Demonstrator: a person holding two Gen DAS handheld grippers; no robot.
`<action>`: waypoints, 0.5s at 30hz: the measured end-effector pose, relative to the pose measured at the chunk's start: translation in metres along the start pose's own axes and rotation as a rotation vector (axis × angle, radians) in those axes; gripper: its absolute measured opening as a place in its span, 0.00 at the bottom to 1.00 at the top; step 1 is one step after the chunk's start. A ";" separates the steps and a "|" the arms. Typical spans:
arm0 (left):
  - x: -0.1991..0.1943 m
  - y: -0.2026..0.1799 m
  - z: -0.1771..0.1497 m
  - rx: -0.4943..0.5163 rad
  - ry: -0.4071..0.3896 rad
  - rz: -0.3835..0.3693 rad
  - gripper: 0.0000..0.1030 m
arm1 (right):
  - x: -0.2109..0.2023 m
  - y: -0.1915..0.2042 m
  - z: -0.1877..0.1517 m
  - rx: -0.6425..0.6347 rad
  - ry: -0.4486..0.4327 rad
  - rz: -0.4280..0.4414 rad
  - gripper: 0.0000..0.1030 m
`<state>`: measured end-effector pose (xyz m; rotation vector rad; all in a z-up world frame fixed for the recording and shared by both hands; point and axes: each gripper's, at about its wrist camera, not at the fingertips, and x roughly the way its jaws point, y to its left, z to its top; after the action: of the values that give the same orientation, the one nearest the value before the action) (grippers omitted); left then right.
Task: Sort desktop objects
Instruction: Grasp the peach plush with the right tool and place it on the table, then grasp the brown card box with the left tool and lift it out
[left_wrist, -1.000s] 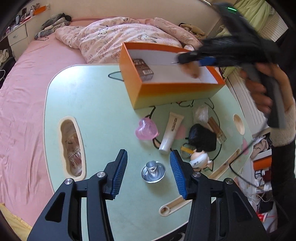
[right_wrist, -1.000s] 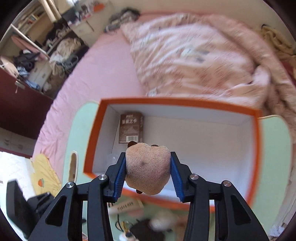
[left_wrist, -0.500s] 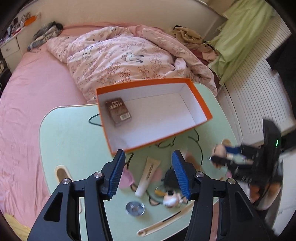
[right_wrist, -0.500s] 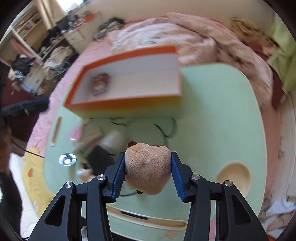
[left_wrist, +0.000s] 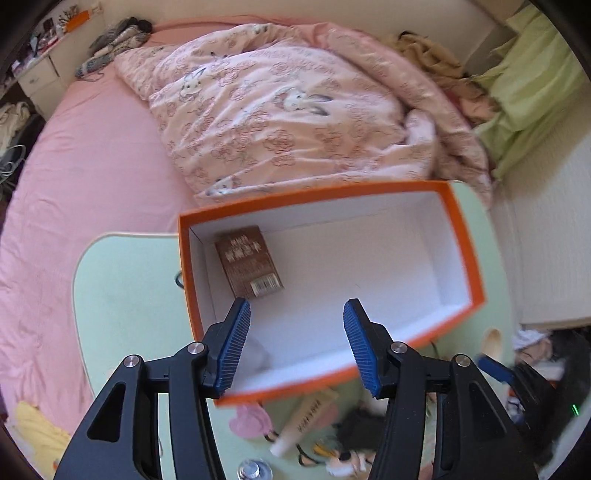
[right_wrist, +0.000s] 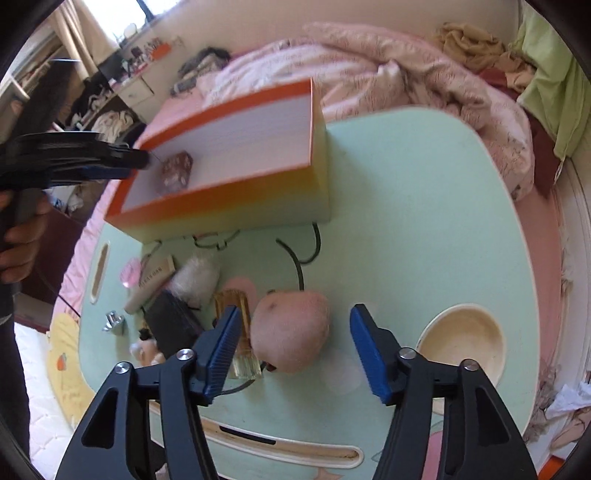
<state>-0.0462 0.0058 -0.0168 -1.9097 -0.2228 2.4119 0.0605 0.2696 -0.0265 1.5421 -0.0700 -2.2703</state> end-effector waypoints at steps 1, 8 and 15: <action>0.007 0.000 0.004 -0.007 0.012 0.026 0.52 | -0.003 0.001 0.000 -0.006 -0.008 0.009 0.60; 0.057 -0.003 0.018 -0.021 0.008 0.254 0.62 | -0.009 0.004 -0.003 -0.024 -0.002 0.105 0.61; 0.056 -0.020 0.008 0.129 -0.036 0.296 0.41 | -0.002 -0.008 -0.007 0.027 0.013 0.135 0.61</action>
<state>-0.0679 0.0324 -0.0663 -1.9628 0.2256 2.5657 0.0654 0.2789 -0.0300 1.5179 -0.1953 -2.1627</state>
